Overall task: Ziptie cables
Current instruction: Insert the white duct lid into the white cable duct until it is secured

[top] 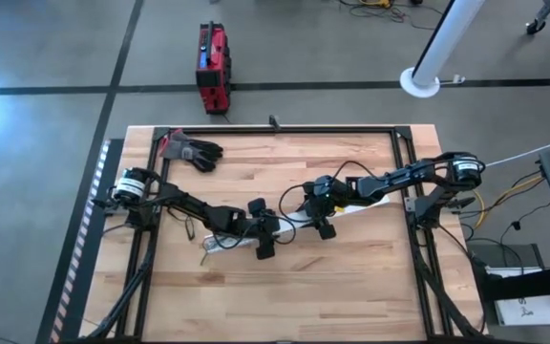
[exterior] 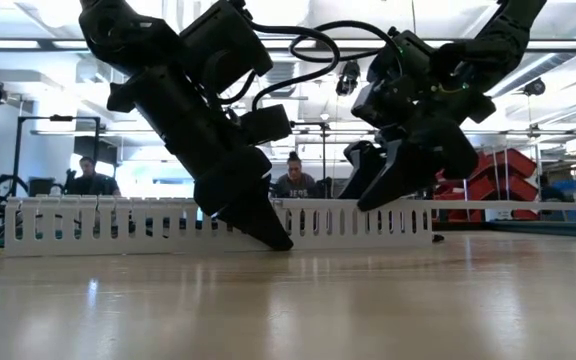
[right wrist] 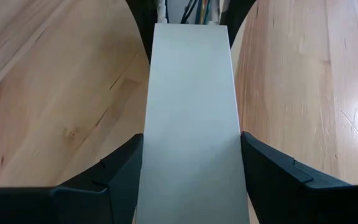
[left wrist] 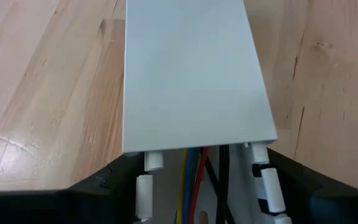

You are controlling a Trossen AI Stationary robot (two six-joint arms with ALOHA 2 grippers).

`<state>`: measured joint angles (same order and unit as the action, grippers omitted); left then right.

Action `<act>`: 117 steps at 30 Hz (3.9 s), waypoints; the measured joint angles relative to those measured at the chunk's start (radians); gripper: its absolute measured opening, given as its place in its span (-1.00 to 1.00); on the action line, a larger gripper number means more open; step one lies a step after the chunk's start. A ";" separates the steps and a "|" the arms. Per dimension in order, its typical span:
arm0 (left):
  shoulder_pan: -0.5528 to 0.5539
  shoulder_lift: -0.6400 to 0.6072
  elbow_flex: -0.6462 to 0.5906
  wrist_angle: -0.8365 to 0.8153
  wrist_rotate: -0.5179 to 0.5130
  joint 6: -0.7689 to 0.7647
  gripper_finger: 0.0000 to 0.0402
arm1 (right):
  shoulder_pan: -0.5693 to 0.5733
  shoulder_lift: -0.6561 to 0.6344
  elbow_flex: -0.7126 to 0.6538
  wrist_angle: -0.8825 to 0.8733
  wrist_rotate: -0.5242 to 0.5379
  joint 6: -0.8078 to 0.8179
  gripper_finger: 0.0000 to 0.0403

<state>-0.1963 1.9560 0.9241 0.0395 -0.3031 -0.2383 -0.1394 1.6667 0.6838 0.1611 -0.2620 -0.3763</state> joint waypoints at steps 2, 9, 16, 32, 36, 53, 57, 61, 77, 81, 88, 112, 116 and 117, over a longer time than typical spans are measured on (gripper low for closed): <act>0.000 0.000 0.000 0.000 0.000 -0.003 0.09 | 0.000 -0.001 0.000 -0.007 0.000 0.000 0.08; 0.000 0.000 0.000 0.000 0.000 -0.006 0.12 | -0.002 -0.003 0.000 -0.014 -0.005 0.000 0.08; 0.000 0.000 -0.002 0.010 -0.009 -0.006 0.09 | -0.007 0.005 -0.008 0.049 -0.053 0.023 0.08; 0.011 0.005 -0.008 0.178 -0.066 0.001 0.16 | -0.003 0.009 -0.010 0.153 -0.075 0.019 0.08; 0.024 0.005 -0.008 0.198 -0.069 0.000 0.22 | -0.003 0.008 -0.010 0.150 -0.078 0.005 0.08; 0.015 -0.265 -0.005 -0.401 -0.059 -0.131 0.40 | -0.006 0.004 -0.003 0.102 0.013 0.005 0.08; -0.014 -0.269 -0.021 -0.486 -0.030 -0.194 0.35 | -0.006 0.004 -0.004 0.100 0.012 0.000 0.08; -0.034 -0.266 -0.055 -0.463 -0.027 -0.261 0.26 | -0.006 0.004 -0.005 0.099 0.010 -0.004 0.08; -0.036 -0.222 -0.155 -0.251 -0.034 -0.293 0.10 | -0.007 0.005 -0.008 0.137 -0.050 -0.014 0.08; -0.036 -0.221 -0.155 -0.236 -0.025 -0.301 0.09 | -0.007 0.004 -0.001 0.072 -0.061 -0.076 0.08; -0.037 -0.217 -0.154 -0.221 -0.016 -0.304 0.10 | -0.007 0.001 0.003 -0.008 -0.075 -0.110 0.08; -0.037 -0.216 -0.163 -0.090 -0.049 -0.233 0.10 | 0.006 0.003 0.016 0.045 -0.009 0.036 0.08; -0.035 -0.216 -0.165 -0.055 -0.066 -0.223 0.11 | 0.004 0.001 0.014 0.036 0.078 0.044 0.08; -0.034 -0.216 -0.166 -0.049 -0.068 -0.222 0.10 | 0.003 0.002 0.012 0.044 0.079 0.044 0.08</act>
<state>-0.2302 1.7401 0.7586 -0.0095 -0.3714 -0.4605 -0.1369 1.6684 0.6962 0.2046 -0.1833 -0.3319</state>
